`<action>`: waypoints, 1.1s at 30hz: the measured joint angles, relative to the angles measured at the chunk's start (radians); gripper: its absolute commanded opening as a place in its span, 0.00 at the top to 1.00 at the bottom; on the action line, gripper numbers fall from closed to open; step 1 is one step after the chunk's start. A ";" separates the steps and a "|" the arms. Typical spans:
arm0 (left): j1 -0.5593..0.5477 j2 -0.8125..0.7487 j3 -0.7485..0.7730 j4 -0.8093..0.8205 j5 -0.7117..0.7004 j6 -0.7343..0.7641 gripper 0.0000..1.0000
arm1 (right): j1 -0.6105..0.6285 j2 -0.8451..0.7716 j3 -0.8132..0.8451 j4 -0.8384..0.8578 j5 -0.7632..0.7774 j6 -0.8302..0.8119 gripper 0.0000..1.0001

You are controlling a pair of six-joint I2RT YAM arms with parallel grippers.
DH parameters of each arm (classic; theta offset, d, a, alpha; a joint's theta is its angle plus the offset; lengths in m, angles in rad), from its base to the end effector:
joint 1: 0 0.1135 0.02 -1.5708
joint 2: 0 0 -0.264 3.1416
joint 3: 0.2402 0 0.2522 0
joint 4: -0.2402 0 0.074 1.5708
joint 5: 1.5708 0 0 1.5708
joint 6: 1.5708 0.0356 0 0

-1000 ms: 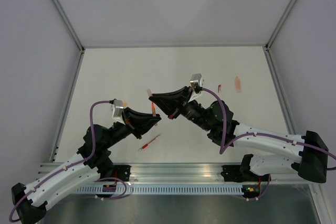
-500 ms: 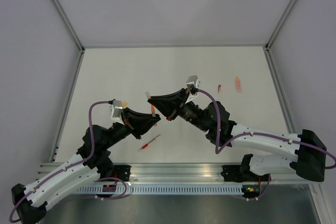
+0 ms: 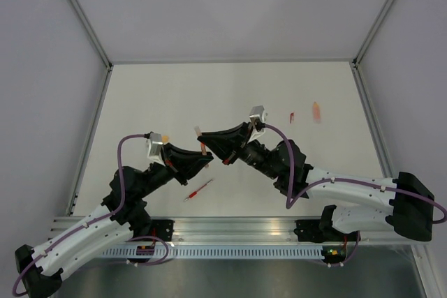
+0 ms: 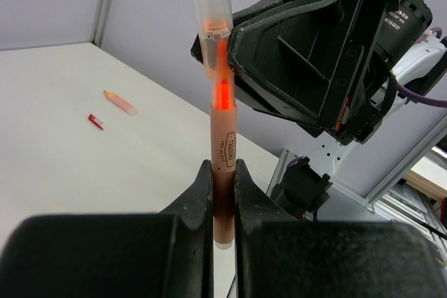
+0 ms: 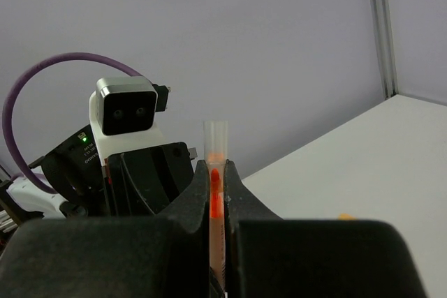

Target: Insert the pens into the pen caps

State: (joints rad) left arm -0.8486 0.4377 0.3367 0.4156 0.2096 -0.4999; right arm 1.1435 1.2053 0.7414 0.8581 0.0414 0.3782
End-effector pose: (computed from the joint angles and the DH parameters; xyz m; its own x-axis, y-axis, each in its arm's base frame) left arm 0.0831 -0.1055 0.2941 -0.2350 -0.4425 -0.8654 0.8570 0.3259 -0.3993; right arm 0.1144 0.2476 0.3462 -0.1820 0.4906 -0.8522 -0.8891 0.2881 0.3557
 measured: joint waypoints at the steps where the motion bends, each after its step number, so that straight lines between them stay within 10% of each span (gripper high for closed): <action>1: 0.000 0.000 0.000 0.000 -0.001 -0.001 0.98 | 0.000 0.000 -0.002 0.002 0.000 0.000 1.00; 14: -0.003 -0.015 0.000 -0.024 -0.006 -0.018 0.98 | 0.047 0.005 -0.055 0.083 0.069 -0.025 0.99; 33: -0.004 -0.036 0.000 -0.025 -0.047 -0.026 0.98 | 0.136 0.054 -0.072 0.109 0.161 -0.088 0.43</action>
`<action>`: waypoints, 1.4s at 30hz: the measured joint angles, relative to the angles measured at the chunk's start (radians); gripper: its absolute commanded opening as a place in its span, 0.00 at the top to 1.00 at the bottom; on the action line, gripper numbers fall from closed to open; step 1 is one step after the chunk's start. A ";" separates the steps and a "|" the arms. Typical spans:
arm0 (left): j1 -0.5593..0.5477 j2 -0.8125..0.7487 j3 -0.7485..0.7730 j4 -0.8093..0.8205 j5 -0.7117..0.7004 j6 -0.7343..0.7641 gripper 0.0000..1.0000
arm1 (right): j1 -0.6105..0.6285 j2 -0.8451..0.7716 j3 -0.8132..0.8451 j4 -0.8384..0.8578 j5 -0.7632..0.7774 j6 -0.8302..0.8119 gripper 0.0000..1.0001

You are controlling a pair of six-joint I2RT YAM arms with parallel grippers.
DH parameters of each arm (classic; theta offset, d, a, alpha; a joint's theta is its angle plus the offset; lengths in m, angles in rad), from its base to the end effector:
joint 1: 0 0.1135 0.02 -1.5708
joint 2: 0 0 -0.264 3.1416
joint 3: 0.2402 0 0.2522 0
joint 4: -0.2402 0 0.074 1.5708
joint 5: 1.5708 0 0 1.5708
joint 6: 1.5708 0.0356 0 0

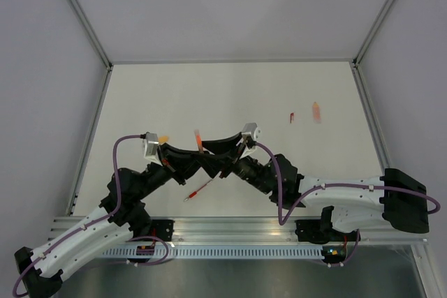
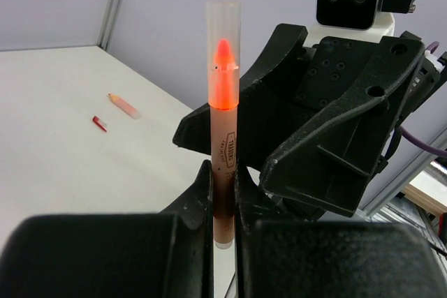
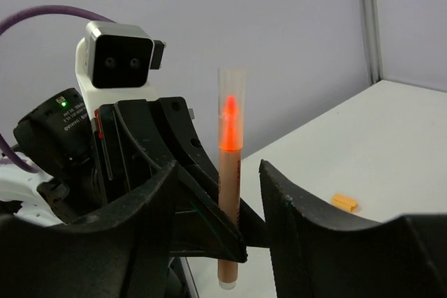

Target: Insert the pens into the pen caps

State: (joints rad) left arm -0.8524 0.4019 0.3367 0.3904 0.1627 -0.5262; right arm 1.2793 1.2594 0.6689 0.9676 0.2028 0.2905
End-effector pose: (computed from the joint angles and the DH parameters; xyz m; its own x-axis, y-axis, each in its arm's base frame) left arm 0.0804 -0.1008 0.2955 -0.2420 -0.4762 -0.8454 0.8354 0.3409 -0.4312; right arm 0.0865 0.2635 0.3183 -0.1519 0.4699 -0.8695 -0.8776 0.3405 0.3374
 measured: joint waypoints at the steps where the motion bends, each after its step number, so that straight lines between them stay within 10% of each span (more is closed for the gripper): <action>1: 0.000 0.000 0.000 0.000 0.000 0.000 0.98 | 0.000 -0.002 0.002 -0.007 0.005 -0.003 0.41; 26: 0.000 0.009 0.000 0.008 0.024 0.000 0.98 | 0.002 -0.043 0.284 -0.431 0.114 -0.167 0.29; 38: 0.000 0.013 0.000 0.008 0.024 0.000 0.98 | 0.002 -0.018 0.329 -0.497 0.132 -0.181 0.52; 42: 0.000 0.013 0.000 0.008 0.024 0.000 0.98 | 0.002 -0.014 0.327 -0.513 0.121 -0.169 0.78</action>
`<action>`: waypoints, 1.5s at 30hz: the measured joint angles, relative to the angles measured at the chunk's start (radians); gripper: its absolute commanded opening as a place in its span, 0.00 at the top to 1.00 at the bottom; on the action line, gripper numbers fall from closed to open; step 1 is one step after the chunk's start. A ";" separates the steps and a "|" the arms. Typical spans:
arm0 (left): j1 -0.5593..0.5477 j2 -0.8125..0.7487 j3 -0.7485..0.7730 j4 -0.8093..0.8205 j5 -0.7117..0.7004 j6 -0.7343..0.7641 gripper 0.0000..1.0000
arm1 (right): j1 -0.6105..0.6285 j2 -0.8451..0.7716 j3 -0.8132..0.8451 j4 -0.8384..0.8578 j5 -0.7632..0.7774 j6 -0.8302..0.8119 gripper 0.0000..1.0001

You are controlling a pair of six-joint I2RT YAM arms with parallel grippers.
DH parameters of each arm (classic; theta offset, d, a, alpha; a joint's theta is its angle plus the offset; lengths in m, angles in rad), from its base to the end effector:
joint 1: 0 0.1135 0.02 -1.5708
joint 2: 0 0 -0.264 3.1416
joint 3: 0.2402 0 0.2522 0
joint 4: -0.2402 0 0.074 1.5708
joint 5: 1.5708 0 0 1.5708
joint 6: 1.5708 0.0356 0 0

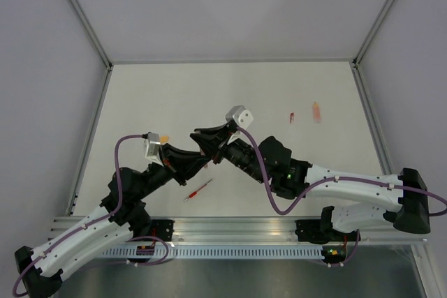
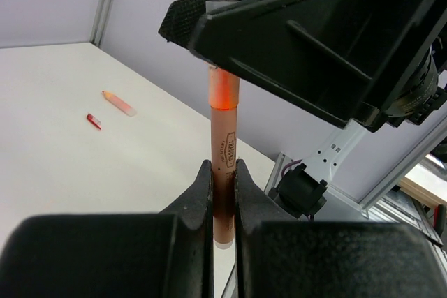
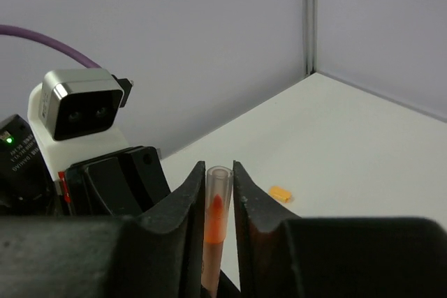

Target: Insert the pens into the pen caps

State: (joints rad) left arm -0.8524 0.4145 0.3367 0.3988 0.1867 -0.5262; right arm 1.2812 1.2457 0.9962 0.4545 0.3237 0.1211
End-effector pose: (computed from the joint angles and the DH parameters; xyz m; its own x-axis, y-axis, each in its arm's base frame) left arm 0.0810 -0.1027 0.2950 -0.2502 -0.4636 -0.8500 0.8443 0.3253 -0.4259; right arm 0.0946 0.2779 0.3833 -0.0413 0.2624 -0.9641 -0.8207 0.5415 0.1826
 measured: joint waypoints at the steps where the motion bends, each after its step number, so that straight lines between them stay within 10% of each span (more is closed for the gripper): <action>1: 0.000 0.000 0.000 0.000 0.000 0.000 0.98 | 0.000 0.000 -0.001 0.001 -0.003 0.005 0.83; 3: 0.000 0.000 0.000 -0.003 0.000 0.001 0.98 | 0.000 -0.001 -0.007 0.008 -0.007 0.024 1.00; 45: -0.053 0.227 0.133 -0.219 0.025 -0.005 0.98 | -0.043 -0.198 -0.417 0.274 0.070 0.300 1.00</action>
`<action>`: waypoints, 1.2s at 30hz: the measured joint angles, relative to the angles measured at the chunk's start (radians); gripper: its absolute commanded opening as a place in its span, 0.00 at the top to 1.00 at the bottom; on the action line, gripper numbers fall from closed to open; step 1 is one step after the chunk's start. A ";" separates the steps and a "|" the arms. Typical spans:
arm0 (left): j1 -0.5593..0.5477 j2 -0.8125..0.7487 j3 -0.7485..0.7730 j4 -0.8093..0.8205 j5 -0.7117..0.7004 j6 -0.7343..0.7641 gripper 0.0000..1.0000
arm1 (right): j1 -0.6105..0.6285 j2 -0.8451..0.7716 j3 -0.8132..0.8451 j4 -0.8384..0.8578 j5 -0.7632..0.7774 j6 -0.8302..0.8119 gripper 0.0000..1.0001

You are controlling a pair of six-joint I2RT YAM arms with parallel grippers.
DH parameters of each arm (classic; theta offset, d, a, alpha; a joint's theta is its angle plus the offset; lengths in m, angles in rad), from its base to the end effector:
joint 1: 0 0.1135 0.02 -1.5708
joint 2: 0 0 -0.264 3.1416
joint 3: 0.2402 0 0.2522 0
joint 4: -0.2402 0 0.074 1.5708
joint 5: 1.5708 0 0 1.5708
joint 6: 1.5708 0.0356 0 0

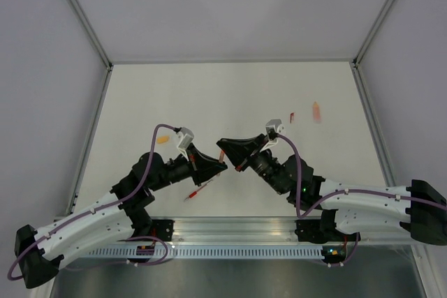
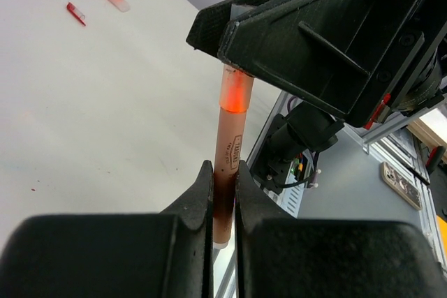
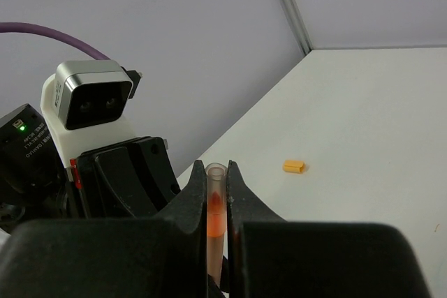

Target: Insert the pens into the pen caps

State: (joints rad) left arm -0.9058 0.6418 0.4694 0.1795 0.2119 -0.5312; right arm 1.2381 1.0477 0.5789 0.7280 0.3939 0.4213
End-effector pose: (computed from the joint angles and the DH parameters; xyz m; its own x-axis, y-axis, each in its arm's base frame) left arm 0.0984 -0.1376 0.2894 -0.4517 -0.2266 -0.8629 0.7774 0.3746 -0.5053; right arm 0.0903 0.2196 0.3124 -0.2310 0.4878 -0.8418 -0.7201 0.4961 0.4851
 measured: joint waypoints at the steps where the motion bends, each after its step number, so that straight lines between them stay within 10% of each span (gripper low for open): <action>1: 0.000 0.005 0.000 0.000 0.000 0.000 0.98 | -0.002 0.000 -0.009 0.013 0.002 0.006 1.00; 21: 0.145 0.105 0.011 -0.021 0.142 -0.060 0.98 | -0.032 0.102 -0.034 0.073 0.103 0.147 1.00; 33: 0.228 0.128 0.015 0.085 0.277 -0.119 0.98 | 0.009 0.122 0.163 -0.194 0.281 0.119 1.00; 36: 0.240 0.115 0.039 0.106 0.291 -0.126 0.78 | 0.023 0.131 0.277 -0.313 0.313 0.071 1.00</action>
State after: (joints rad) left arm -0.6659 0.7567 0.5079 0.2852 0.5030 -0.6571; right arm 1.2613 1.1790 0.8562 0.4149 0.7067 0.4923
